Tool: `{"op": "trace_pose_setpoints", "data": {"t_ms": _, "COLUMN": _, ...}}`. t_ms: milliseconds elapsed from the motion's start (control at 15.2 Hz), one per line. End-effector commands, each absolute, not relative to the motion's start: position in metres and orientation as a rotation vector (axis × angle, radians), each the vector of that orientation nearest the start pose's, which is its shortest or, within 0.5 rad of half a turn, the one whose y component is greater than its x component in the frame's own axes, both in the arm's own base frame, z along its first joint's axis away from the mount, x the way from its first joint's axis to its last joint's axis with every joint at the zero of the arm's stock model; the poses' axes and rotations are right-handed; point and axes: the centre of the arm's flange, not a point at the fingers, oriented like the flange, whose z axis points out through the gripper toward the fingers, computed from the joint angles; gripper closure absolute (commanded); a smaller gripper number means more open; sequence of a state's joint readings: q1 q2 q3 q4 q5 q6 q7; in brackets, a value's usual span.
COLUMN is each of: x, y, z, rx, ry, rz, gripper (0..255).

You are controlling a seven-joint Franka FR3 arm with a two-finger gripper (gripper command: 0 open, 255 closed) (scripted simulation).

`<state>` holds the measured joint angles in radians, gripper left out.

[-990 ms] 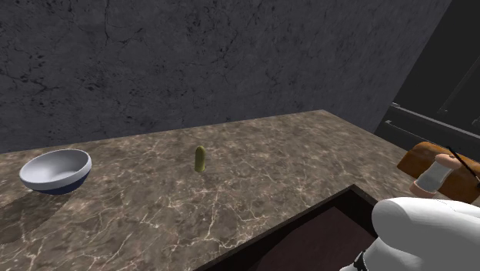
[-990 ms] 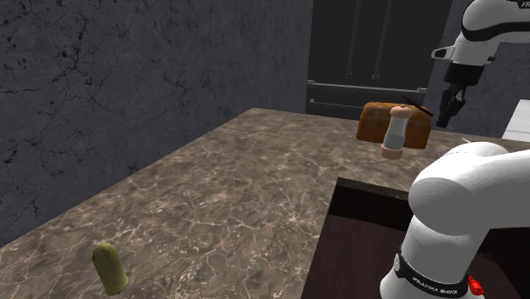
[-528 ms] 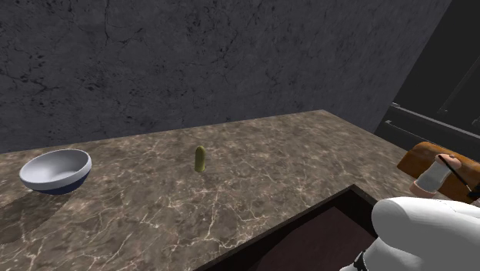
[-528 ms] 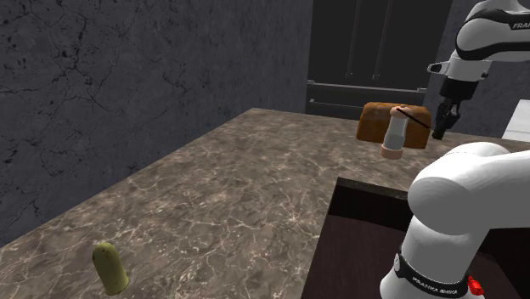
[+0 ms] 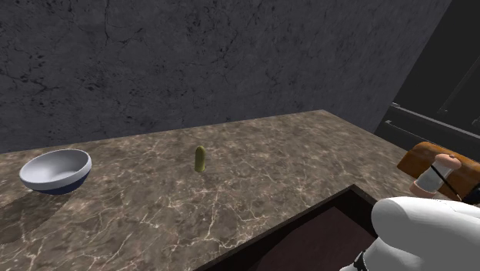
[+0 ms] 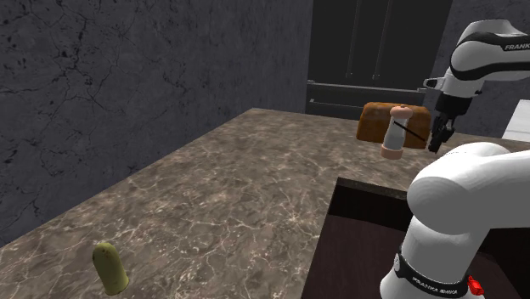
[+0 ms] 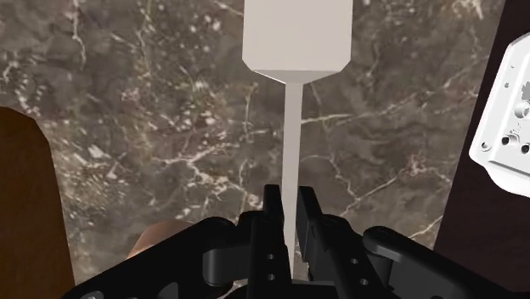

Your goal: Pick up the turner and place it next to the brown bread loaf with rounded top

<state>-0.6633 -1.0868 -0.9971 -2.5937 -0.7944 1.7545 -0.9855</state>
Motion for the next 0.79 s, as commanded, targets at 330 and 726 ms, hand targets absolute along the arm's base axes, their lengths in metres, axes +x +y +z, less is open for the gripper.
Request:
{"op": "trace_pose_setpoints", "data": {"t_ms": 330, "x": -0.089, "y": -0.352, "z": 0.376, "rx": -3.136, "ry": 0.228, "rz": -0.104, "gripper": 255}}
{"op": "trace_pose_setpoints", "data": {"t_ms": 726, "x": -0.089, "y": -0.352, "z": 0.351, "rx": -3.136, "ry": 0.228, "rz": -0.104, "gripper": 255}}
